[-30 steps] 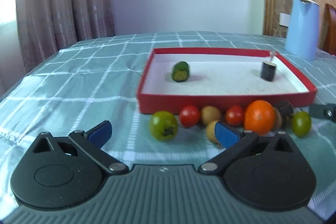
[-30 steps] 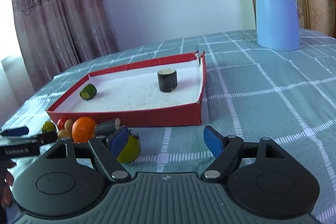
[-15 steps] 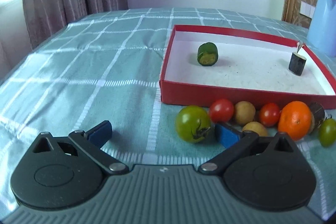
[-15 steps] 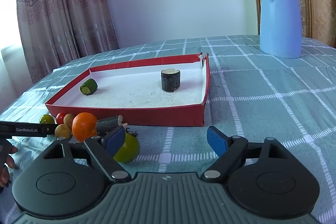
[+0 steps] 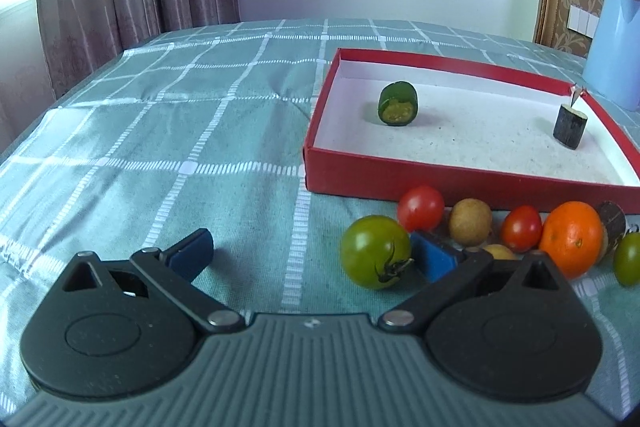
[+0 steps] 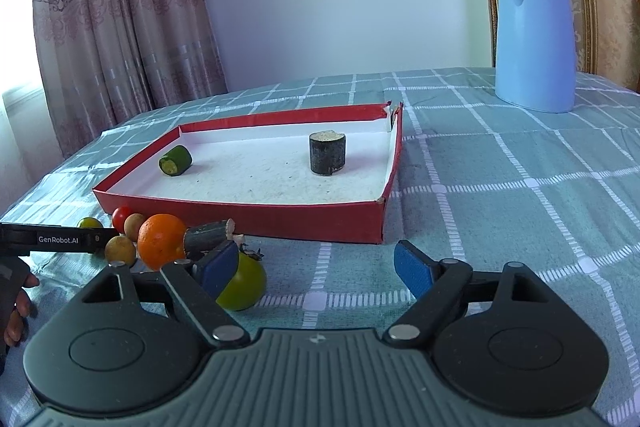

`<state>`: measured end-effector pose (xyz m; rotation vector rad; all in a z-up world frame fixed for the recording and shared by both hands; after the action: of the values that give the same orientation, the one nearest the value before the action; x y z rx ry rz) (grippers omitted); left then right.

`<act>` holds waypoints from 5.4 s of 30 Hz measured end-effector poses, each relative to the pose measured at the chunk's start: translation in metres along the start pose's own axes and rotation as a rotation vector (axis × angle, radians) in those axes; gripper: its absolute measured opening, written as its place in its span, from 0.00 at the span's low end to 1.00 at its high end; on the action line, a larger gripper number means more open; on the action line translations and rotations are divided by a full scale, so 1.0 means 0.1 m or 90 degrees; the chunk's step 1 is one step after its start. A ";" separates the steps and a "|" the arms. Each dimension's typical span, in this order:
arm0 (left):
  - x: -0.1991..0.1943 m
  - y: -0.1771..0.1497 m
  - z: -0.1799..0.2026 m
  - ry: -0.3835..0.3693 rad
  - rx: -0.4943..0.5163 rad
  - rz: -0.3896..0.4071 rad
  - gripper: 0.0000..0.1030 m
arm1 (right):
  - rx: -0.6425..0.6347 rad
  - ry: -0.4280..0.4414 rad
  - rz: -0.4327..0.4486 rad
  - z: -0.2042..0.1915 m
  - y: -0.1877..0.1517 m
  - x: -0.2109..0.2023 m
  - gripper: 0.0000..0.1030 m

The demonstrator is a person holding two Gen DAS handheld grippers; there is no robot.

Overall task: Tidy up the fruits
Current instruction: 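Withdraw both open tools from the tray back toward the produce row, then close the right tool on a green tomato while the left grasps another green tomato, then carry both green tomatoes in the left and right tools into the tray, then open the left tool beside the cucumber slice while the right releases its tomato, then withdraw both open tools from the tray toward the remaining produce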

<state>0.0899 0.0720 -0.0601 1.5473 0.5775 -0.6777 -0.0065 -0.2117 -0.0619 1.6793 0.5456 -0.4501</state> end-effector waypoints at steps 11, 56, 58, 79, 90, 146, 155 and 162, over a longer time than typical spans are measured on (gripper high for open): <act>-0.10 -0.01 0.06 -0.043 0.012 0.025 0.64 | -0.084 0.015 0.006 -0.25 -0.06 -0.08 0.83; -0.12 -0.01 0.08 -0.055 0.018 0.029 0.52 | -0.144 0.034 -0.069 -0.59 -0.03 0.24 0.32; -0.14 -0.02 0.06 -0.066 0.014 0.034 0.40 | -0.138 0.034 -0.069 -0.58 -0.04 0.24 0.32; -0.18 -0.02 0.02 -0.060 -0.005 0.044 0.28 | -0.109 0.035 -0.036 -0.46 -0.03 0.09 0.31; -0.32 0.01 0.04 -0.061 -0.003 0.085 0.28 | -0.108 0.012 0.002 -0.36 0.21 0.03 0.31; 0.35 0.64 0.61 -0.003 0.044 0.038 0.76 | -0.027 -0.078 -0.080 -0.15 0.69 0.90 0.67; 0.12 0.52 0.52 -0.020 0.032 0.071 0.83 | 0.009 -0.071 -0.041 -0.04 0.68 0.73 0.71; -0.14 0.31 0.35 -0.024 0.004 0.121 0.96 | 0.026 -0.052 -0.010 -0.03 0.64 0.55 0.71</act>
<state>0.0992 0.0349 -0.0293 1.5696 0.3940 -0.5626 0.0759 -0.2118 -0.0420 1.6890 0.4923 -0.5426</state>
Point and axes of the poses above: each gripper's, at about its wrist camera, not at the fingertips, and x roughly the way its jaws point, z to its right, y to its top, the point moved 3 cm from there along x, roughly the way its jaws point, and after that the axes turned 7 degrees about -z, right-handed, at the moved point
